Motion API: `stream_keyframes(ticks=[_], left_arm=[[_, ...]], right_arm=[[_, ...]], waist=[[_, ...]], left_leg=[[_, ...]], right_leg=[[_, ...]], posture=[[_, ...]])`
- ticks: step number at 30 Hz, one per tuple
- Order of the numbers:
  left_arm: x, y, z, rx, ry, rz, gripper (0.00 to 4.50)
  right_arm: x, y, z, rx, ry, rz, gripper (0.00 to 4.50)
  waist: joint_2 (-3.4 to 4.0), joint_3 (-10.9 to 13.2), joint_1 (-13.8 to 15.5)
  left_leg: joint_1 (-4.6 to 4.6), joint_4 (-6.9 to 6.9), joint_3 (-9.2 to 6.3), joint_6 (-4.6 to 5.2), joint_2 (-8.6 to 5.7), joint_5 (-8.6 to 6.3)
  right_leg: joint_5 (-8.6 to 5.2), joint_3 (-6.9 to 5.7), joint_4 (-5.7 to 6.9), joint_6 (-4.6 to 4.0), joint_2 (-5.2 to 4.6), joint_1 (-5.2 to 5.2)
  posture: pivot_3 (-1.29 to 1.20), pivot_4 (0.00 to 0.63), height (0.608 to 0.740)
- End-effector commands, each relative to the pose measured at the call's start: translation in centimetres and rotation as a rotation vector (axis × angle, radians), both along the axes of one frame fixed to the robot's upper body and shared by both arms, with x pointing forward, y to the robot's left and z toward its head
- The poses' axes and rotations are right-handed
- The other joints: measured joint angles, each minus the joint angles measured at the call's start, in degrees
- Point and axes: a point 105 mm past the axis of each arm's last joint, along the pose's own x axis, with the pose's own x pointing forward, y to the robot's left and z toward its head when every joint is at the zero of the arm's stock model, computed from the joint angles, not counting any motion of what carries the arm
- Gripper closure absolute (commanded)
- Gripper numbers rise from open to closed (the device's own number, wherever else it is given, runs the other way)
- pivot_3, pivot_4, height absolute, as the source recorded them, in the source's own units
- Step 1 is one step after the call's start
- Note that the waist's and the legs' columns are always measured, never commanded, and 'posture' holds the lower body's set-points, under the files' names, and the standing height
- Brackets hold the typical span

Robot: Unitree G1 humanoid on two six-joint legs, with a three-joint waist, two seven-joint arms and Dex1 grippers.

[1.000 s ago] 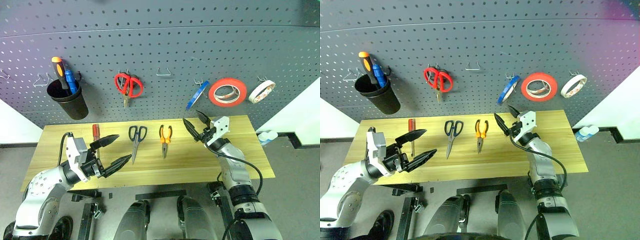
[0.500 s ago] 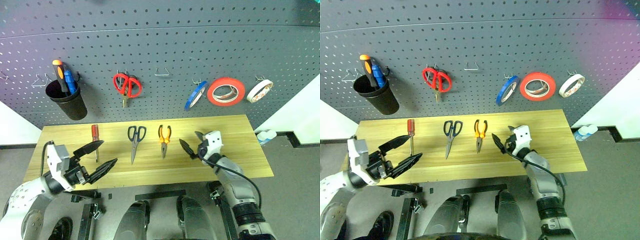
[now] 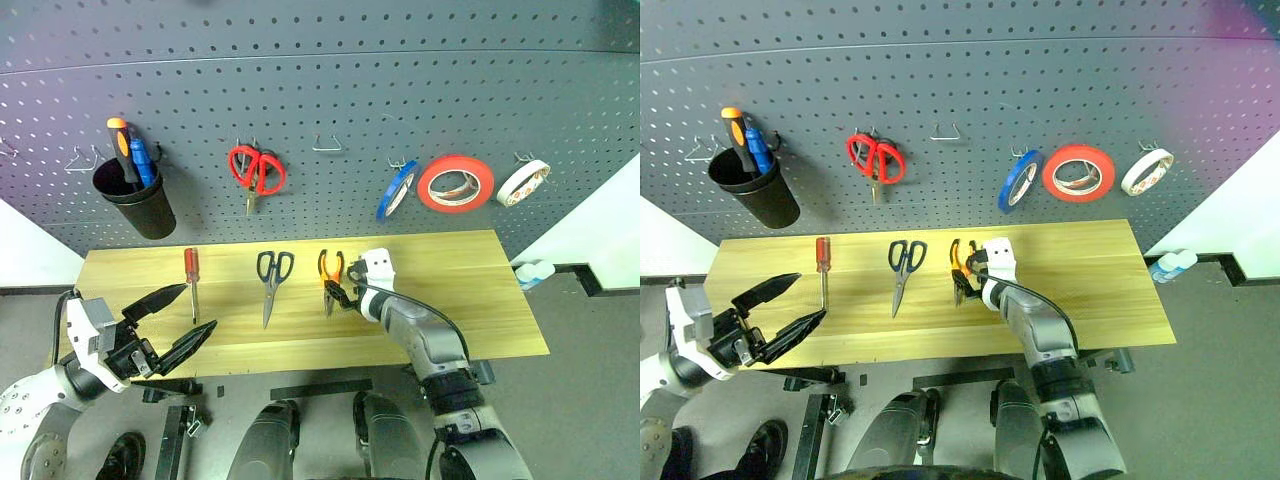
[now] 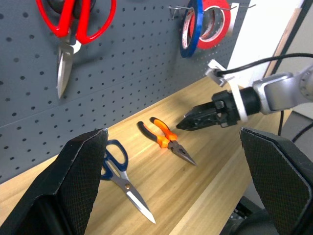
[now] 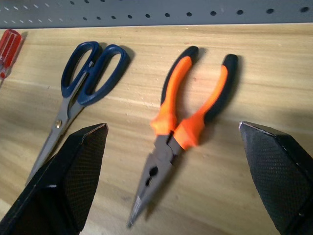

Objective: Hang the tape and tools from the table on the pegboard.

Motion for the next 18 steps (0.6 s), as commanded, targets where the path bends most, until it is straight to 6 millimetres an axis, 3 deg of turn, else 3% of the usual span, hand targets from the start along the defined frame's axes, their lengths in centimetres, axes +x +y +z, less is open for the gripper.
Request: stream_keyframes(ticks=[1, 6, 18], left_arm=[[-0.4, -0.1, 1.0, 0.002, -0.037, 0.001, 0.00], [-0.3, -0.4, 0.9, -0.007, -0.034, -0.004, 0.00], [-0.2, -0.9, 0.9, -0.019, -0.046, -0.005, 0.00]], right_arm=[[0.6, 0.6, -0.3, -0.054, 0.047, -0.025, 0.01], [2.0, 0.2, -0.2, -0.104, 0.088, -0.090, 0.01], [2.4, 2.4, 0.0, -0.048, 0.180, -0.126, 0.01]], waist=[[0.02, 0.0, -0.1], [0.04, 0.0, -0.1], [0.05, 0.1, -0.1]], left_leg=[[0.00, 0.00, 0.00, 0.00, 0.00, 0.00], [0.00, -0.03, 0.01, 0.00, 0.00, 0.00], [-0.01, -0.13, 0.00, 0.01, 0.00, 0.00]], right_leg=[[0.00, -0.01, 0.00, 0.00, 0.00, 0.00], [0.00, -0.01, 0.00, 0.00, 0.02, -0.03], [0.01, -0.03, 0.03, 0.02, 0.04, -0.10]], posture=[[0.11, 0.244, 0.740], [0.12, 0.249, 0.740], [0.13, 0.255, 0.740]])
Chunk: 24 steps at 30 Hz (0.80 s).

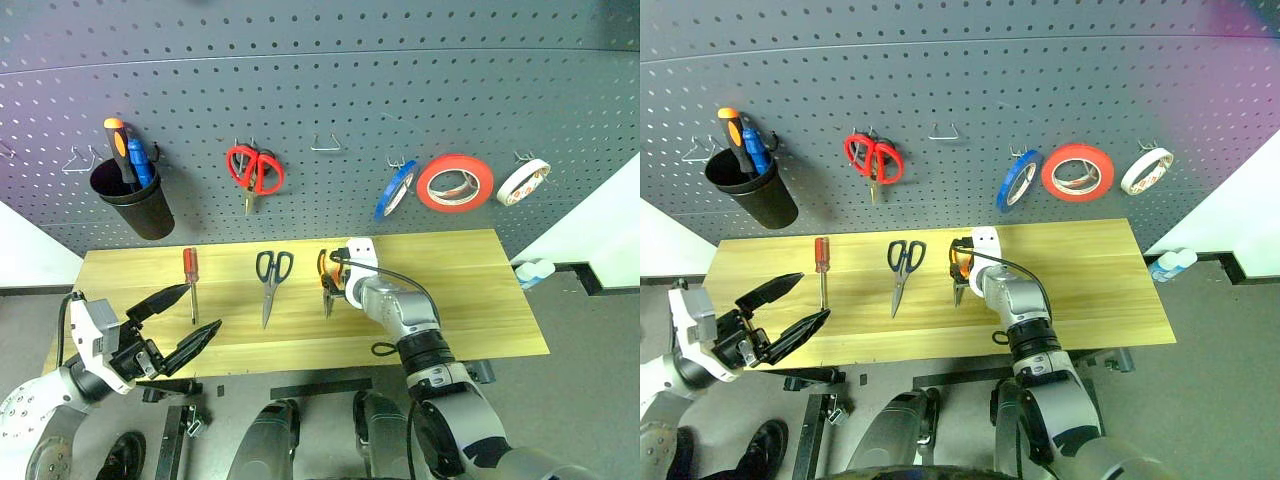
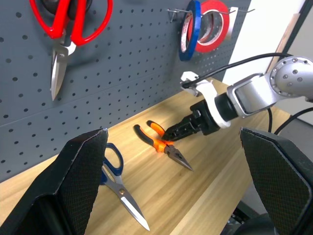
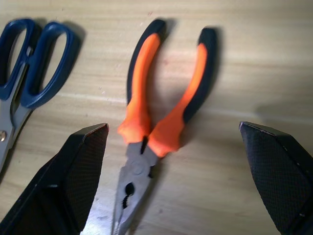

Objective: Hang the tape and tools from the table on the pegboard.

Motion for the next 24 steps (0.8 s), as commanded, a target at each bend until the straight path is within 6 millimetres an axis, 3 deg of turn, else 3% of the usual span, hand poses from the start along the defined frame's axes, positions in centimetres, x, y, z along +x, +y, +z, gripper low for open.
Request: stream_keyframes(ticks=[1, 6, 14, 24], left_arm=[[-0.3, -0.3, 1.1, 0.010, -0.050, -0.008, 0.00], [-0.4, -0.3, 1.0, 0.009, -0.044, -0.005, 0.00], [-0.4, -0.5, 1.1, 0.010, -0.047, -0.009, 0.00], [-0.5, -0.6, 1.3, 0.013, -0.048, -0.007, 0.00]], right_arm=[[0.6, 1.1, 1.4, 0.050, -0.012, -0.018, 0.01], [1.0, 2.2, 2.0, 0.064, -0.028, -0.005, 0.01], [1.1, 2.2, 0.9, -0.004, -0.031, 0.008, 0.01], [1.5, 4.0, 1.1, 0.022, -0.040, 0.020, 0.01]], waist=[[0.01, 0.0, 0.0], [0.04, 0.0, 0.0], [0.05, 0.1, 0.0], [0.05, 0.3, 0.0]], left_leg=[[0.00, 0.00, 0.00, 0.00, 0.00, 0.00], [0.00, 0.00, 0.00, 0.00, 0.00, 0.00], [-0.03, -0.04, 0.00, 0.00, 0.00, 0.00], [-0.05, -0.07, 0.00, 0.01, 0.00, 0.00]], right_leg=[[0.00, 0.00, 0.00, 0.00, 0.00, 0.00], [-0.01, -0.02, -0.01, -0.01, 0.01, 0.00], [-0.01, -0.03, -0.01, 0.02, 0.01, -0.04], [-0.02, -0.02, -0.02, 0.02, 0.01, -0.08]], posture=[[0.13, 0.255, 0.740], [0.13, 0.256, 0.740], [0.14, 0.262, 0.740], [0.15, 0.261, 0.740]])
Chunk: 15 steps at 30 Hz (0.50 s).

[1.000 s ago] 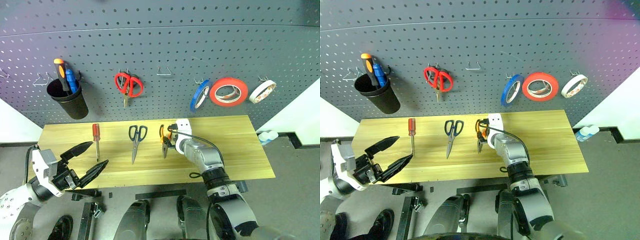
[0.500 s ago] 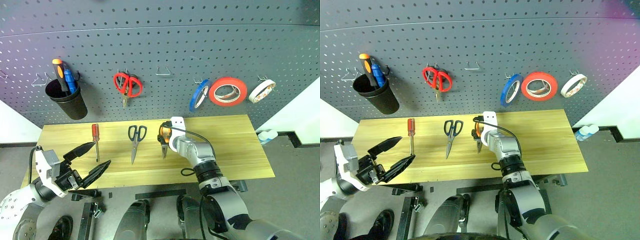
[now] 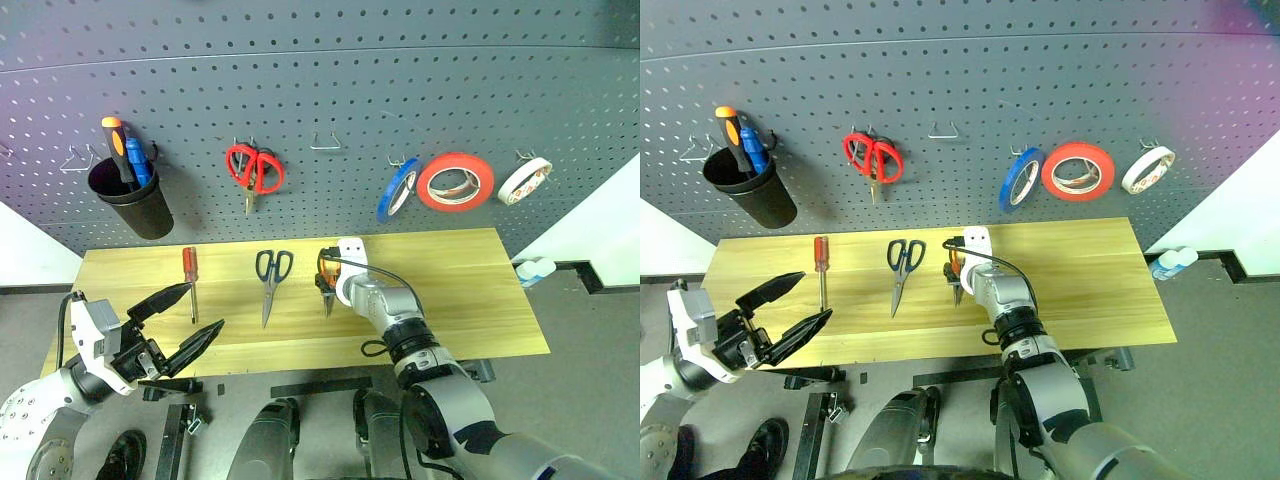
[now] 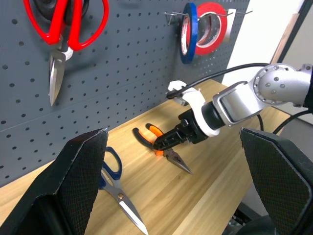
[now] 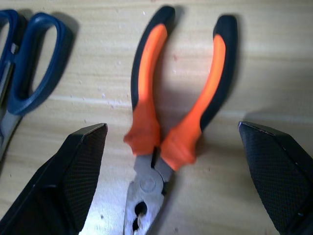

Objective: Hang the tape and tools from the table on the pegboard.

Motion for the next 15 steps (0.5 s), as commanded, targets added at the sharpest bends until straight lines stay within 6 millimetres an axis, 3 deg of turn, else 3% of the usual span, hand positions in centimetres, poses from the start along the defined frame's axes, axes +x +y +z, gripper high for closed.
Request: stream_keyframes(ticks=[1, 15], left_arm=[[-0.26, -0.10, 0.85, 0.008, -0.031, -0.004, 0.00], [-0.69, -0.48, 1.51, 0.007, -0.040, 0.000, 0.00]], right_arm=[[0.31, 2.97, 1.62, 0.050, -0.041, 0.042, 0.01], [-0.01, 3.49, 1.29, 0.025, -0.057, 0.056, 0.01]], waist=[[0.00, 0.0, 0.0], [-0.02, 1.0, 0.0]], left_leg=[[0.00, 0.00, 0.00, 0.00, 0.00, 0.00], [-0.01, -0.01, -0.01, 0.00, 0.00, 0.00]], right_leg=[[0.00, 0.00, 0.00, 0.00, 0.00, 0.00], [-0.02, 0.02, -0.01, -0.01, -0.02, -0.02]], posture=[[0.15, 0.261, 0.740], [0.16, 0.304, 0.740]])
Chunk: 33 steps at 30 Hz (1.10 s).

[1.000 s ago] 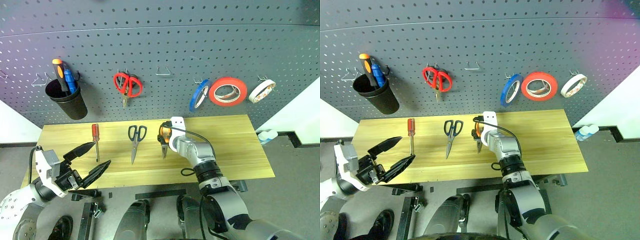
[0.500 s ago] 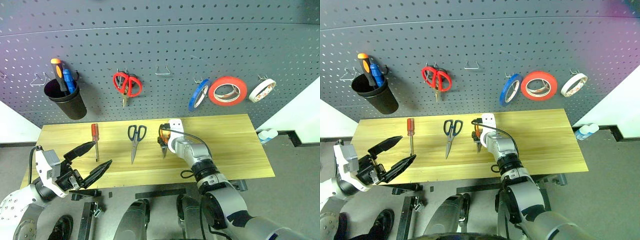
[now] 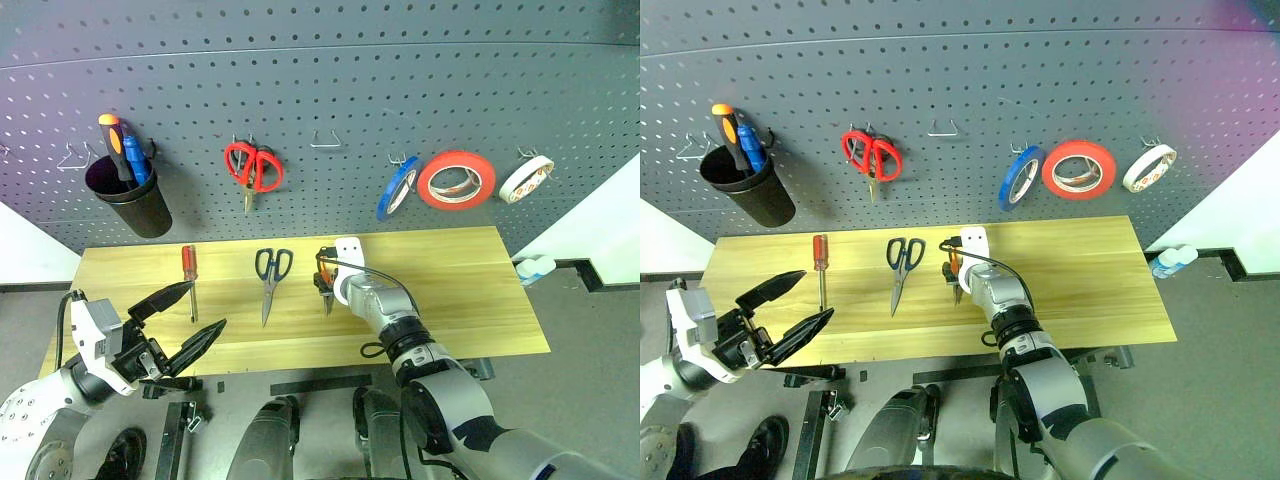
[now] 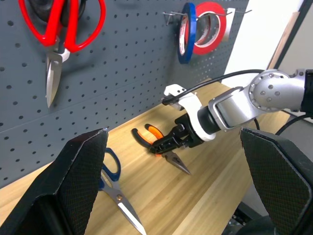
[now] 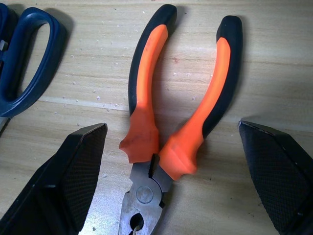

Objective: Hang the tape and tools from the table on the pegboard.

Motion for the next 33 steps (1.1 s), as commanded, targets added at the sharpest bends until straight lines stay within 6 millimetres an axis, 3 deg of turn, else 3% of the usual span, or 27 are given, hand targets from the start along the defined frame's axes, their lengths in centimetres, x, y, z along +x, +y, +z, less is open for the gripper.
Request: stream_keyframes(ticks=[1, 7, 26, 29, 33], left_arm=[[-0.5, -0.1, 1.2, 0.002, -0.039, -0.004, 0.00], [-0.7, -0.4, 1.2, -0.003, -0.031, -0.006, 0.00], [-0.6, -0.6, 1.2, -0.006, -0.035, -0.007, 0.00], [-0.7, -0.6, 1.2, -0.005, -0.033, -0.004, 0.00], [-0.8, -0.6, 1.2, -0.003, -0.033, -0.001, 0.00]], right_arm=[[-0.3, 3.2, 1.6, 0.054, -0.027, 0.051, 0.01], [-0.7, 2.9, 1.2, 0.030, -0.024, 0.053, 0.01], [-0.9, 2.4, 0.6, 0.000, -0.030, 0.039, 0.01], [-1.1, 2.3, 0.1, -0.008, -0.021, 0.037, 0.62], [-1.3, 2.6, -0.2, -0.038, -0.032, 0.075, 2.01]], waist=[[-0.02, 0.3, 0.0], [-0.05, 1.3, 0.0], [0.04, 1.5, 0.0], [0.04, 1.5, 0.0], [0.03, 1.5, 0.0]], left_leg=[[0.00, 0.00, 0.00, 0.00, 0.00, 0.00], [-0.10, -0.02, -0.01, 0.00, 0.01, 0.00], [-0.33, -0.15, -0.03, 0.02, 0.00, -0.02], [-0.33, -0.15, -0.03, 0.02, 0.00, -0.02], [-0.33, -0.15, -0.05, 0.02, 0.00, -0.02]], right_leg=[[0.00, 0.00, 0.00, 0.00, 0.00, 0.00], [-0.02, 0.03, 0.00, 0.01, -0.01, -0.12], [-0.04, 0.00, -0.14, 0.06, -0.02, -0.31], [-0.05, 0.00, -0.14, 0.06, -0.02, -0.31], [-0.05, -0.01, -0.14, 0.06, -0.02, -0.31]], posture=[[0.16, 0.312, 0.740], [0.16, 0.326, 0.740], [0.16, 0.315, 0.740], [0.17, 0.317, 0.740], [0.17, 0.320, 0.740]])
